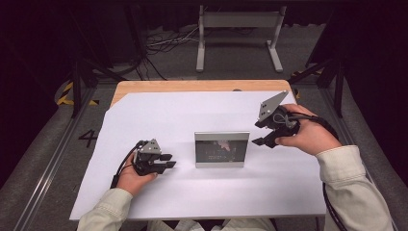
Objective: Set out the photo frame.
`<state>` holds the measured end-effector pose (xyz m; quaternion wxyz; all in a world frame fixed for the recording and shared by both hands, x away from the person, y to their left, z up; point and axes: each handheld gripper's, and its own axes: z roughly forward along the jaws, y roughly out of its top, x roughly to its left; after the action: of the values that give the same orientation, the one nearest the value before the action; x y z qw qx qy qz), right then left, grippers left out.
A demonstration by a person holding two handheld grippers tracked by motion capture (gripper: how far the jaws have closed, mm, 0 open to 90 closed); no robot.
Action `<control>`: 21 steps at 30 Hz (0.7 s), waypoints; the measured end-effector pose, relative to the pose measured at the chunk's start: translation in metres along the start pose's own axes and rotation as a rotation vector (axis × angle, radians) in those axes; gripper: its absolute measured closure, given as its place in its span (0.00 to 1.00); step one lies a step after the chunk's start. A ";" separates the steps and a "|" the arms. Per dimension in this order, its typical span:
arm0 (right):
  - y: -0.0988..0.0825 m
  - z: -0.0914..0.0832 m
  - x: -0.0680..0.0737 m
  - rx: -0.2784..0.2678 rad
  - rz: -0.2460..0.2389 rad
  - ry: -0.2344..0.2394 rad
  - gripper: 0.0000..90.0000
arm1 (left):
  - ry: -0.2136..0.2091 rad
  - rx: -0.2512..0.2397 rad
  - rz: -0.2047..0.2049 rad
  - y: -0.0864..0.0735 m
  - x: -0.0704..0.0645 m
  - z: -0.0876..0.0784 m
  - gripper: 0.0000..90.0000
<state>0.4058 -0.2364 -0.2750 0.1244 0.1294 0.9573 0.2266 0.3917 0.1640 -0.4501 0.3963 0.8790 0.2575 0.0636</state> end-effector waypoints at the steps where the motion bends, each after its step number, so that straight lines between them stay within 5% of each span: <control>1: -0.002 -0.001 0.000 -0.005 0.001 0.001 0.45 | 0.000 -0.001 0.000 0.000 0.000 0.000 0.72; 21: -0.045 0.001 -0.001 -0.048 0.091 -0.011 0.44 | 0.014 -0.012 -0.013 -0.002 0.003 -0.002 0.71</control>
<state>0.3981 -0.2750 -0.2963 0.1223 0.1711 0.9440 0.2541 0.3927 0.1674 -0.4504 0.4001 0.8745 0.2655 0.0687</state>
